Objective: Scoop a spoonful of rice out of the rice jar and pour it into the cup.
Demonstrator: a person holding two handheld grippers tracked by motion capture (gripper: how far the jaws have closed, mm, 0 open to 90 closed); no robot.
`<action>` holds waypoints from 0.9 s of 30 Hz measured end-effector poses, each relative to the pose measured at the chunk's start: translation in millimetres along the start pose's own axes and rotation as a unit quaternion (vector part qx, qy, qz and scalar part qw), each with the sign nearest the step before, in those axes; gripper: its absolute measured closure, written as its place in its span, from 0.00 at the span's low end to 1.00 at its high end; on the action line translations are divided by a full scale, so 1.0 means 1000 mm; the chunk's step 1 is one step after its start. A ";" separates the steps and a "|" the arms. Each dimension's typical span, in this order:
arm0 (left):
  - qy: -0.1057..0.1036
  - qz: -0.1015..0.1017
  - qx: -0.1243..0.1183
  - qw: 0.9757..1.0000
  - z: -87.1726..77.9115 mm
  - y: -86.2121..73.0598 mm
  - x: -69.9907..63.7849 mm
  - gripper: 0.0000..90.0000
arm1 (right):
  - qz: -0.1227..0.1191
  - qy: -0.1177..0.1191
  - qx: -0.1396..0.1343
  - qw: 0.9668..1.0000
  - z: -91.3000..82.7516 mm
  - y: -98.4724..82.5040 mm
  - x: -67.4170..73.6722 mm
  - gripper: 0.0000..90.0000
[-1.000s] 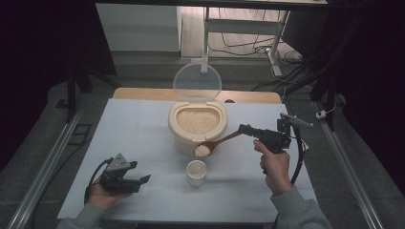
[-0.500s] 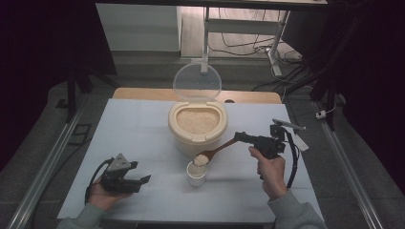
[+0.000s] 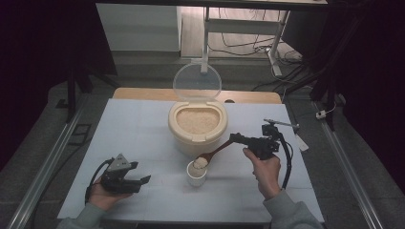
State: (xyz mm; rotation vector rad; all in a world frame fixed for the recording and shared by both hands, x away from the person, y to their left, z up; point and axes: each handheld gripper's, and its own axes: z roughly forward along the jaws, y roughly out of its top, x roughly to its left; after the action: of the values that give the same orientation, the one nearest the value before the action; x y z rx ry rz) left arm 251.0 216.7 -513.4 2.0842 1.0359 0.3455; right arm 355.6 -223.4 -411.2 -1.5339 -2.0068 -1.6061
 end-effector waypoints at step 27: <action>0.001 -0.001 0.000 1.000 0.000 0.000 0.000 0.28 | -0.140 -0.017 -0.020 0.990 -0.004 -0.006 0.033 0.93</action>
State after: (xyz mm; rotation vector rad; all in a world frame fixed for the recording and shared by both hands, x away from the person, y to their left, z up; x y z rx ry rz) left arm 251.2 216.6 -513.8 2.0842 1.0393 0.3468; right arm 333.9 -206.3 -392.1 -1.3485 -2.3088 -1.7355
